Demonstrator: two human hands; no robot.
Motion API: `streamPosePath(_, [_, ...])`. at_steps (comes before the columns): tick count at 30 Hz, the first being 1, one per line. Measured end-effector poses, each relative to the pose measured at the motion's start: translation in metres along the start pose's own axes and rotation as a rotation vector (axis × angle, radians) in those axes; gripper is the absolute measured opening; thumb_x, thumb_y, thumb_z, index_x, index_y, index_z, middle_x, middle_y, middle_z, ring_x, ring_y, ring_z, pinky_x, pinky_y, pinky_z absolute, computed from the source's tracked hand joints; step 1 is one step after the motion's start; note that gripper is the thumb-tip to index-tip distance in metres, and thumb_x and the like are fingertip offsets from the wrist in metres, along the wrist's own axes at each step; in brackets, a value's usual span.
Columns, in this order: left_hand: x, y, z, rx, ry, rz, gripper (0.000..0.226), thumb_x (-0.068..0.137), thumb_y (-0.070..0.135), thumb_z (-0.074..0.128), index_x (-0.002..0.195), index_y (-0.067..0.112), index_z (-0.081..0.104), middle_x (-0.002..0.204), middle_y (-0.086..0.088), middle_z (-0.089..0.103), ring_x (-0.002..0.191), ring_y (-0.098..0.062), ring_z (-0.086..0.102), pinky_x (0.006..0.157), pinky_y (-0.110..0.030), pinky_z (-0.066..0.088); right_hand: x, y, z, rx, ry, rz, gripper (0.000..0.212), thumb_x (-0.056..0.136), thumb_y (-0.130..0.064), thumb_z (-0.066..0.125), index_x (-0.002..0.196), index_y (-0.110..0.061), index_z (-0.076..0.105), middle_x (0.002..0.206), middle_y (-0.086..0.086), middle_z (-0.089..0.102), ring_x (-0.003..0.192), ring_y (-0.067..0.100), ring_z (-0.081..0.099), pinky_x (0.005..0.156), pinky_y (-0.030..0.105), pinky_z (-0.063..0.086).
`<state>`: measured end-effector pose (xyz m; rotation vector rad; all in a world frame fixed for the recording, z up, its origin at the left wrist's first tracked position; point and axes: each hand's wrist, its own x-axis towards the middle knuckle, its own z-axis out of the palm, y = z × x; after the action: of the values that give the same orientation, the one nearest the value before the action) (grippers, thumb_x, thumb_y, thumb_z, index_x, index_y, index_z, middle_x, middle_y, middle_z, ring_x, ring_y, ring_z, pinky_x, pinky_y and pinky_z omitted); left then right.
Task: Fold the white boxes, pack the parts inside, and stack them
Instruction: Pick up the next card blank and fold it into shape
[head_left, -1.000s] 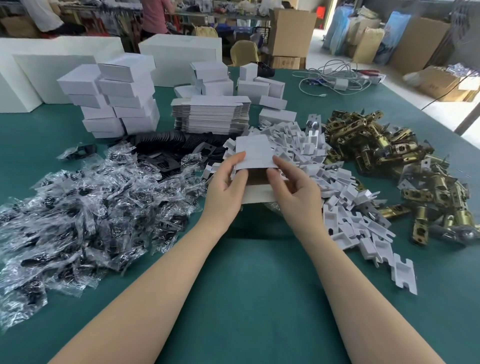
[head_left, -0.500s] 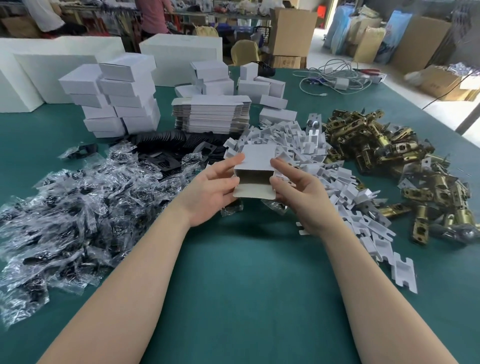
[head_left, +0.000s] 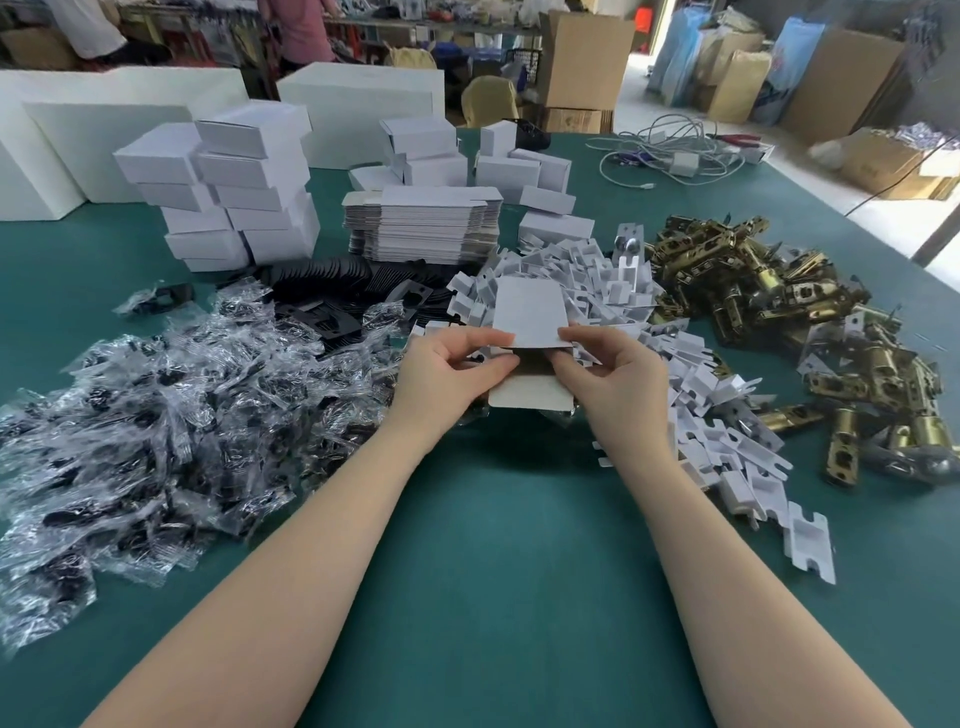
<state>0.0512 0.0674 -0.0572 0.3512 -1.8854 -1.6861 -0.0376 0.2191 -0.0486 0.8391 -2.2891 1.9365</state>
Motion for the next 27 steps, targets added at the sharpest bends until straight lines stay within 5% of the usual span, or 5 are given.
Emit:
streamPosePath(8, [0.007,-0.008,-0.004,-0.121,0.155,0.009,0.03,0.081,0.008,0.079,0.081,0.038,0.077,0.1,0.009,0.073,0.082,-0.007,0.068,0.073,-0.022,0.053,-0.004,0.002,0.006,-0.03,-0.102,-0.148,0.045,0.097,-0.005,0.054,0.111,-0.047,0.057,0.1,-0.029,0.066,0.072,-0.003,0.061,0.067,0.024,0.051])
streamPosePath(12, [0.008,-0.008,-0.003,-0.154,0.158,0.015,0.032,0.082,0.006,0.078,0.08,0.038,0.077,0.124,0.007,0.066,0.116,-0.002,0.062,0.088,-0.023,0.054,-0.006,0.003,0.006,-0.027,-0.18,-0.218,0.054,0.085,0.004,0.067,0.109,-0.042,0.054,0.121,-0.035,0.057,0.104,-0.008,0.064,0.089,0.02,0.054])
streamPosePath(18, [0.003,-0.001,-0.002,-0.214,0.066,-0.017,0.026,0.077,0.014,0.075,0.083,0.039,0.078,0.126,0.015,0.064,0.101,0.008,0.065,0.081,-0.021,0.054,-0.004,0.006,0.002,-0.102,-0.191,-0.254,0.033,0.081,-0.005,0.077,0.101,-0.031,0.069,0.139,0.006,0.056,0.123,-0.005,0.053,0.098,0.025,0.05])
streamPosePath(21, [0.005,-0.002,-0.003,-0.224,0.054,-0.048,0.037,0.086,0.004,0.071,0.083,0.04,0.078,0.121,0.024,0.065,0.118,0.0,0.059,0.088,-0.036,0.054,-0.001,0.007,-0.001,-0.149,-0.198,-0.258,0.031,0.084,-0.007,0.075,0.101,-0.032,0.069,0.137,-0.002,0.055,0.123,-0.008,0.05,0.099,0.025,0.048])
streamPosePath(27, [0.001,0.004,-0.007,-0.215,0.005,-0.066,0.033,0.088,0.005,0.071,0.084,0.037,0.078,0.126,0.024,0.063,0.096,0.001,0.068,0.062,-0.018,0.052,0.001,0.008,-0.002,-0.206,-0.218,-0.296,0.01,0.088,-0.021,0.072,0.095,-0.016,0.075,0.122,0.005,0.06,0.121,-0.018,0.038,0.093,0.014,0.043])
